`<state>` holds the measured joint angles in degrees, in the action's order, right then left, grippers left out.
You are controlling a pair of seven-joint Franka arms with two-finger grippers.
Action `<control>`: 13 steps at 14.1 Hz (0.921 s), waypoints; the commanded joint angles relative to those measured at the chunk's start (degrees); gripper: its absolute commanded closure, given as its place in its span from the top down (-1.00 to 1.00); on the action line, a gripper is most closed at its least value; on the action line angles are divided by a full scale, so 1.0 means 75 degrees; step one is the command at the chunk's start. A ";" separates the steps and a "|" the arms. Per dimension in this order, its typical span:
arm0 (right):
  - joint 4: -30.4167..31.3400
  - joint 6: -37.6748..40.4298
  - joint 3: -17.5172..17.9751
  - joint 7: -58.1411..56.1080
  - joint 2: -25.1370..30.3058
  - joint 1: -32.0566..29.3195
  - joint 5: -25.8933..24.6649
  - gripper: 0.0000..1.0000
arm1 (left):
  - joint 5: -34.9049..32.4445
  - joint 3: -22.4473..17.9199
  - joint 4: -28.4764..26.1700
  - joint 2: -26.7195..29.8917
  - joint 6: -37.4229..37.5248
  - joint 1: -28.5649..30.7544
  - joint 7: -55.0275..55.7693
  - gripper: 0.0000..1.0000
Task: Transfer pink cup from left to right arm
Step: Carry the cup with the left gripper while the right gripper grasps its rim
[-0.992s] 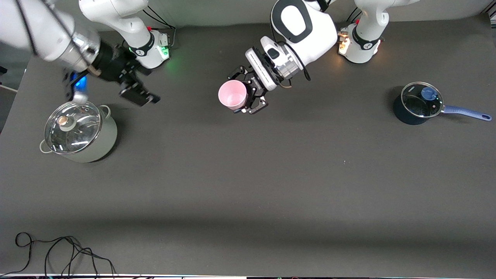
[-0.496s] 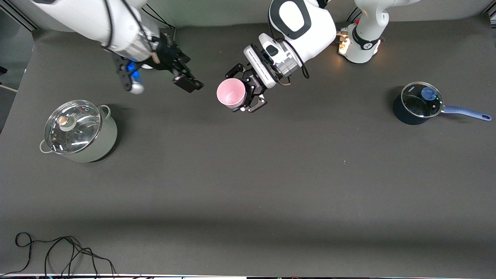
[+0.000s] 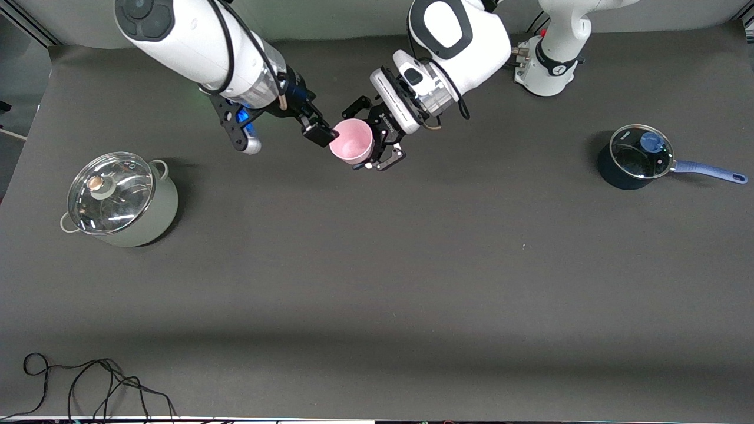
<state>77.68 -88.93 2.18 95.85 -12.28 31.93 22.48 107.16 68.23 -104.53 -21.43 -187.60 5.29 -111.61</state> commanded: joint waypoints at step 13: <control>-0.0537 0.0361 0.0002 -0.0558 -0.0530 0.0641 -0.0794 0.81 | 0.0114 -0.0050 0.0062 0.0092 -0.0170 -0.0107 0.0139 -0.16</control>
<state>76.43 -88.00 2.49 92.59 -15.50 36.66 17.50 107.21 68.21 -104.55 -21.44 -187.77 5.19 -111.27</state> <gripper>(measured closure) 0.018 0.352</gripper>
